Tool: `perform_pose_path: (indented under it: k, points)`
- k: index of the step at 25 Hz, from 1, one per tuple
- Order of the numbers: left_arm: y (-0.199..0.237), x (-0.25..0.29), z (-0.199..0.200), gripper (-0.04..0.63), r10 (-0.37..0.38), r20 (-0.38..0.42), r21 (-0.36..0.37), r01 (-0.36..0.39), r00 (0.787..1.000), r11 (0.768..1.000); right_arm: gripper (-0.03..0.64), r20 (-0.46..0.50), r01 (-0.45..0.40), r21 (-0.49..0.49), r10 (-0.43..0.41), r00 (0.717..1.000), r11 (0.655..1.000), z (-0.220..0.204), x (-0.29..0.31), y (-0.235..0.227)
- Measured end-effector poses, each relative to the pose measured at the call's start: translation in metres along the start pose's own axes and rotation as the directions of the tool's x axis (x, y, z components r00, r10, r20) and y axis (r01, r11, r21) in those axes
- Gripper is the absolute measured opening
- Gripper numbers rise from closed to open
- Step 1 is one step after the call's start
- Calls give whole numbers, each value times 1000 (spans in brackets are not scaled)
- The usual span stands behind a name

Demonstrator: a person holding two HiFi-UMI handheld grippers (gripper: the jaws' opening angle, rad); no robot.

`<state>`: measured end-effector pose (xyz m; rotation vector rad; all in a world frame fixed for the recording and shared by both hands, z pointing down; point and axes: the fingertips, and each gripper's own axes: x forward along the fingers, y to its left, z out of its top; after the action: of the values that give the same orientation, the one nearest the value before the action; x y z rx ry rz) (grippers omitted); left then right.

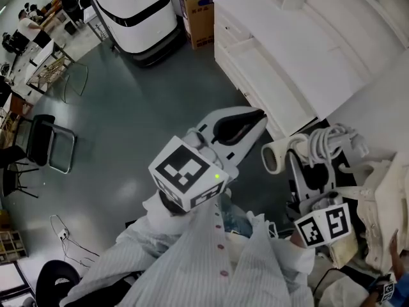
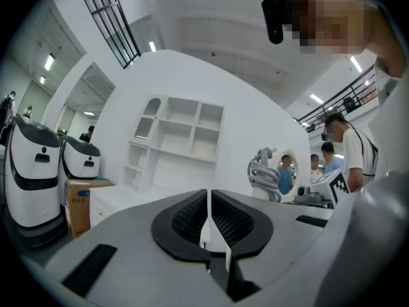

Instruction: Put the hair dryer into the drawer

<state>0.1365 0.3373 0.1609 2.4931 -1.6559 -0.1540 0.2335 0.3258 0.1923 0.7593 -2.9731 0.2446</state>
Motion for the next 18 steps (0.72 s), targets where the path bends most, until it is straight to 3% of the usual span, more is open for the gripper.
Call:
perform_pose_path:
  k: [9, 18]
  points:
    - [11, -4, 0, 28, 63, 12, -1, -63, 998, 998, 201, -22, -32, 19, 32, 999, 999, -7, 3, -9]
    - [58, 8, -3, 28, 80, -3, -20, -80, 997, 997, 201, -47, -22, 38, 24, 999, 999, -12, 46, -23]
